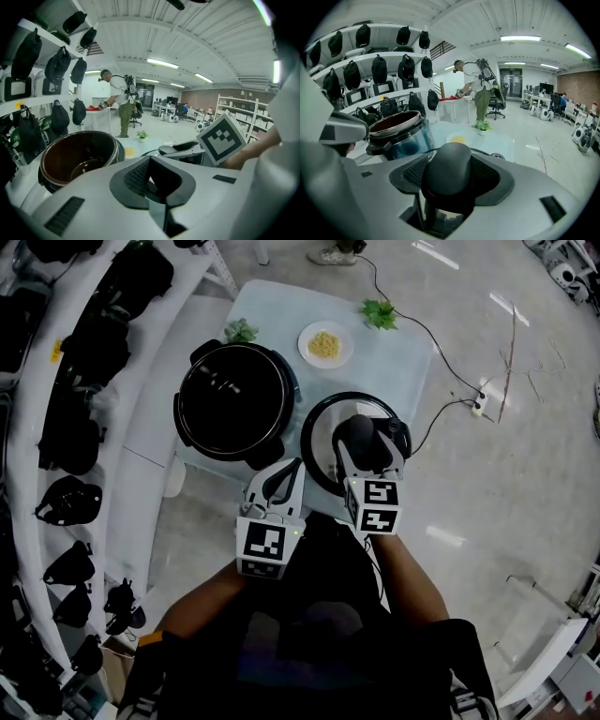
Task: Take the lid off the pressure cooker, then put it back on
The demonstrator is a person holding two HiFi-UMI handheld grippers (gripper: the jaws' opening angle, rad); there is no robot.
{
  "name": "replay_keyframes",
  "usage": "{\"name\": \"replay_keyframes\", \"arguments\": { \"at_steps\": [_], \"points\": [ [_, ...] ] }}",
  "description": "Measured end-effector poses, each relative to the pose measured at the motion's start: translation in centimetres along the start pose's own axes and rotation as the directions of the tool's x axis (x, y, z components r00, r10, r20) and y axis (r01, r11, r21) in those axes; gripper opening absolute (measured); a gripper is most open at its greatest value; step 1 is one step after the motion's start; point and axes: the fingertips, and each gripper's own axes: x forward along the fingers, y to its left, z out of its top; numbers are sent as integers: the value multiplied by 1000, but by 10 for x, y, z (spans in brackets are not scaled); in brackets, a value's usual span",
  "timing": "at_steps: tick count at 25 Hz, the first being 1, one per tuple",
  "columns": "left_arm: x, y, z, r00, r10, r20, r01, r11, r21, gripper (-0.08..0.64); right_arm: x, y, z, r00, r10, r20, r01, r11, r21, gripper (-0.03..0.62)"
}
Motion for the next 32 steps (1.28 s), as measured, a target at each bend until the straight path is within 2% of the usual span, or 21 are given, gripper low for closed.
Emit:
{"name": "replay_keyframes", "arguments": {
  "at_steps": [10, 18, 32],
  "points": [
    [12, -2, -23, 999, 33, -40, -34, 999, -34, 8, 25, -6, -27, 998, 29, -56, -29, 1000, -2, 305],
    [27, -8, -37, 996, 18, -87, -22, 999, -41, 8, 44, -9, -43, 995, 48, -87, -48, 999, -3, 305],
    [46, -19, -38, 992, 15, -125, -19, 999, -29, 8, 55, -12, -64, 990, 70, -125, -69, 998, 7, 305]
  ]
}}
